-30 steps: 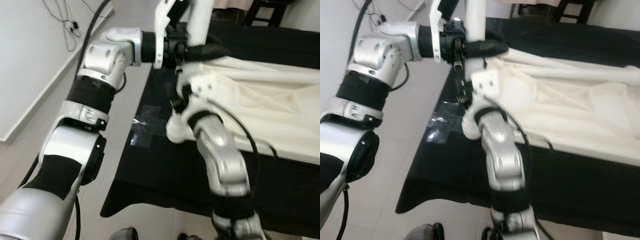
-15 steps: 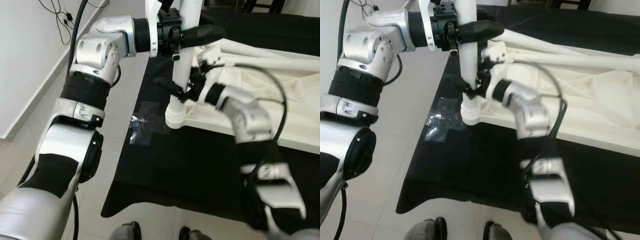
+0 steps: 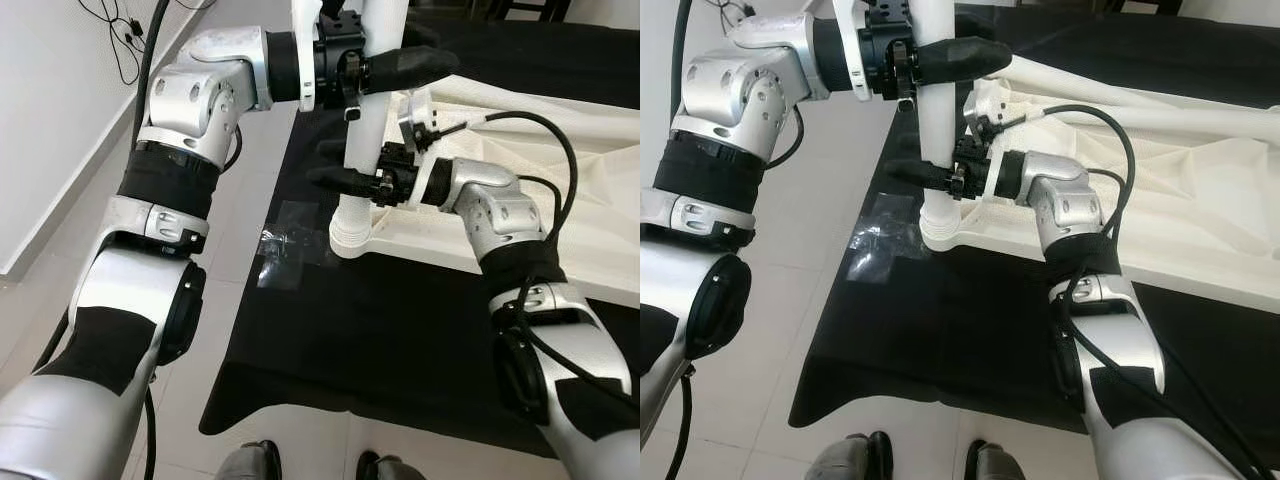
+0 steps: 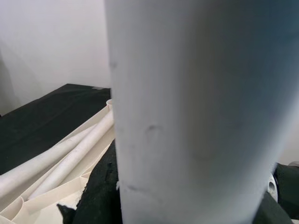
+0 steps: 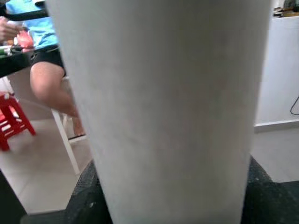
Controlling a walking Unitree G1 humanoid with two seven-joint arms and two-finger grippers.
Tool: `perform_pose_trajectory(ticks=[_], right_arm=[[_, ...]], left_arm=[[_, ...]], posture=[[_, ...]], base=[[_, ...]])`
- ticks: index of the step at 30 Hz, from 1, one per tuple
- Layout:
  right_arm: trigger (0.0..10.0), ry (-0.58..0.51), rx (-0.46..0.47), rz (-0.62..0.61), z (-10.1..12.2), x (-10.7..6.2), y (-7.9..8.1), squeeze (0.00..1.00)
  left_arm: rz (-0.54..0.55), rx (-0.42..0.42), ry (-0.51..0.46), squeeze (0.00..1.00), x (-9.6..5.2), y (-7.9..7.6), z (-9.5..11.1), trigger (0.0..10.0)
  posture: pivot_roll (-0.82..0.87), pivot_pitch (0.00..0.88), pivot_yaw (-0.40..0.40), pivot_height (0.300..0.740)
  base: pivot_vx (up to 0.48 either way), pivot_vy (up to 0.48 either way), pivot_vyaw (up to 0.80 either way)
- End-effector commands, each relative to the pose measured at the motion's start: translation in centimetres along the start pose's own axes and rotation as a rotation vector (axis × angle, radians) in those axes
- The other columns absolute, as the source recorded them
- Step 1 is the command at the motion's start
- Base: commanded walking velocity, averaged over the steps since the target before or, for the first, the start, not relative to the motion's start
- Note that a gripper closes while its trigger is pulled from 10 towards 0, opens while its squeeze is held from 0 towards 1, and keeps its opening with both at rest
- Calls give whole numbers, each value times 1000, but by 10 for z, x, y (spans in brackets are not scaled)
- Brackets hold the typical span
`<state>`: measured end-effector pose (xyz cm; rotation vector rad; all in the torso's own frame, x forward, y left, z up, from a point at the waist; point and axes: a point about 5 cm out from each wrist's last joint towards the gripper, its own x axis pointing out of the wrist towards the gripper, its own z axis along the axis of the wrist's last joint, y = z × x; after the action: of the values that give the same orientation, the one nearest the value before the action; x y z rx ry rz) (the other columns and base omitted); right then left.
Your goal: Building children table
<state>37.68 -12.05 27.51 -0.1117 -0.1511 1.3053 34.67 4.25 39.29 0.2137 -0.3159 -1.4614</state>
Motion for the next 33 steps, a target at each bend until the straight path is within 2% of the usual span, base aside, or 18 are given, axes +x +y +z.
perform_pose_trajectory(ticks=[1, 4, 5, 6, 7, 9, 11, 12, 13, 14, 15, 17, 21, 24, 26, 29, 30, 33], right_arm=[[0, -35, 33, 17, -1, 7, 0, 0], [0, -40, 37, -8, -5, 6, 0, 0], [0, -43, 38, -29, -7, 5, 0, 0], [0, -43, 38, -29, -7, 5, 0, 0], [0, -39, 35, -57, -11, 3, 0, 0], [0, -25, 33, -95, -16, 2, 0, 0], [0, 43, 96, -305, -42, 4, 4, 0], [0, 43, 96, -305, -42, 4, 4, 0], [0, 91, 188, -638, -71, 9, 16, 0], [0, 91, 188, -638, -71, 9, 16, 0], [0, 139, 252, -895, -89, 4, 27, 0], [0, 192, 398, -1172, -120, -7, 73, 0], [0, 178, 396, -1205, -119, -6, 83, 0], [0, 152, 355, -1199, -112, 8, 74, 0], [0, 154, 356, -1200, -110, 18, 71, 0], [0, 165, 358, -1218, -109, 20, 73, 0], [0, 165, 362, -1244, -106, 21, 74, 0], [0, 161, 364, -1250, -104, 21, 73, 0]], left_arm=[[-77, -67, 88, 0, 9, -9, -23, 0], [-78, -67, 89, 0, 10, -9, -23, 0], [-60, -68, 82, 35, 9, -8, -23, 1412], [-60, -68, 82, 35, 9, -8, -23, 1412], [-72, -60, 91, 1000, 9, -9, -23, 10000], [-61, -60, 94, 1000, 9, -9, -23, 10000], [-11, -77, 84, 1000, 2, -4, -20, 10000], [-11, -77, 84, 1000, 2, -4, -20, 10000], [26, -108, 64, 0, -10, 0, -16, 10000], [26, -108, 64, 0, -10, 0, -16, 10000], [46, -128, 52, 0, -19, 2, -13, 10000], [37, -168, 92, 0, -51, -3, -21, 10000], [19, -177, 152, 0, -72, -12, -31, 10000], [36, -175, 173, 0, -94, -21, -30, 10000], [185, -158, 177, 0, -123, -17, -29, 10000], [255, -154, 178, 0, -133, -14, -29, 10000], [398, -144, 202, 0, -163, -14, -35, 10000], [434, -143, 212, 0, -172, -16, -37, 10000]], posture=[[121, 209, 25, 740], [119, 206, 26, 740], [117, 205, 25, 740], [117, 205, 25, 740], [114, 204, 22, 740], [114, 204, 22, 740], [96, 204, -1, 740], [96, 204, -1, 740], [91, 204, -9, 740], [91, 204, -9, 740], [88, 206, -12, 740], [91, 226, 12, 740], [79, 203, 14, 740], [91, 198, 1, 740], [107, 197, -16, 740], [109, 196, -19, 740], [111, 191, -21, 740], [111, 191, -21, 740]], base=[[0, 0, 0], [0, 0, 0], [0, 0, 0], [0, 0, 0], [0, 0, 0], [0, 0, 0], [0, 0, 0], [0, 0, 0], [0, 0, 0], [0, 0, 0], [0, 0, 0], [0, 0, 0], [0, 0, 0], [0, 0, 0], [0, 0, 0], [0, 0, 0], [0, 0, 0], [0, 0, 0]])
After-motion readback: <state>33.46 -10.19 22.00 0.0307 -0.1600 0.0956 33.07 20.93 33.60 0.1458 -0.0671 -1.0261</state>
